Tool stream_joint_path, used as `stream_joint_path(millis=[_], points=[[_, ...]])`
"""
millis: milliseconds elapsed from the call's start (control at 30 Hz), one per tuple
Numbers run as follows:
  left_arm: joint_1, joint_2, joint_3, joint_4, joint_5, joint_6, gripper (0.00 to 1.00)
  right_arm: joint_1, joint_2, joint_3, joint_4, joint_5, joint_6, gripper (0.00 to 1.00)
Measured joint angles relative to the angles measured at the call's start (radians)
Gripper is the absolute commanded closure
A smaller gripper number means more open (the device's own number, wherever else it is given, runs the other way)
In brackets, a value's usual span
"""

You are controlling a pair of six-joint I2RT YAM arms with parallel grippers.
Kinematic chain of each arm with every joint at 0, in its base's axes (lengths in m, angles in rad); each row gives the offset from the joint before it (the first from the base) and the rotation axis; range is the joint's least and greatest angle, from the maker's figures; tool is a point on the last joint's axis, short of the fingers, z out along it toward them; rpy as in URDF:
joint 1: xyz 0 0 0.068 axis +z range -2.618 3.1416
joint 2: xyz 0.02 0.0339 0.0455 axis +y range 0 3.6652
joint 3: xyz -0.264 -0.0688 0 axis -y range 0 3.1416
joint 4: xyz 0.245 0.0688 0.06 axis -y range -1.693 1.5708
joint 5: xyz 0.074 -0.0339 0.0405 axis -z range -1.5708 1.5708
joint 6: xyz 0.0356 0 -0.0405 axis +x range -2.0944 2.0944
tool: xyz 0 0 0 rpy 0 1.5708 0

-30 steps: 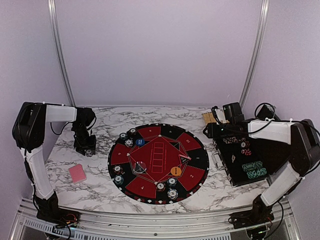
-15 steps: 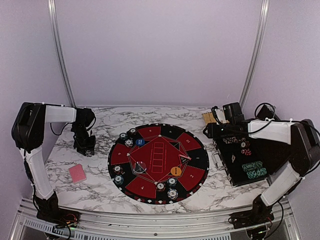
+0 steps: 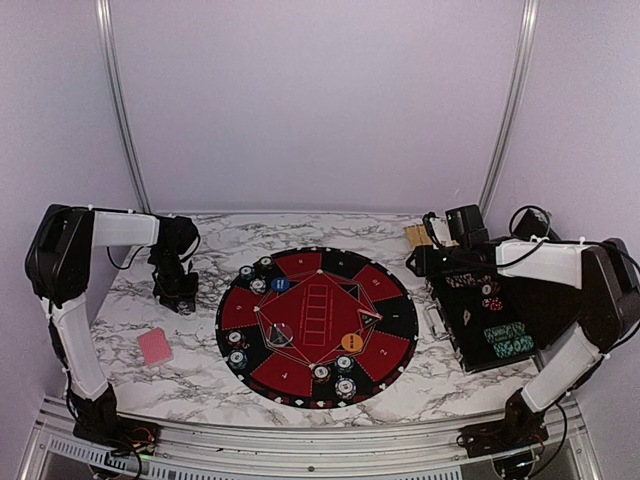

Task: Distribute texas hold em gaming equipment
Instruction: Pick up the pile of poker chips from the center of the board, then place the pile of poker chips at the dealer area.

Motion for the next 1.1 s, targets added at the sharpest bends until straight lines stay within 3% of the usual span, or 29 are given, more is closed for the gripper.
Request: stream_joint_path(millis=[333, 1100], points=[[-0.079, -0.027, 0.039, -0.039, -0.004, -0.022, 0.62, 0.0, 0.0, 0.0, 0.0, 0.0, 0.0, 0.46], [-0.473, -0.039, 0.218, -0.143, -0.01, -0.156, 0.62, 0.0, 0.0, 0.0, 0.0, -0.002, 0.0, 0.46]])
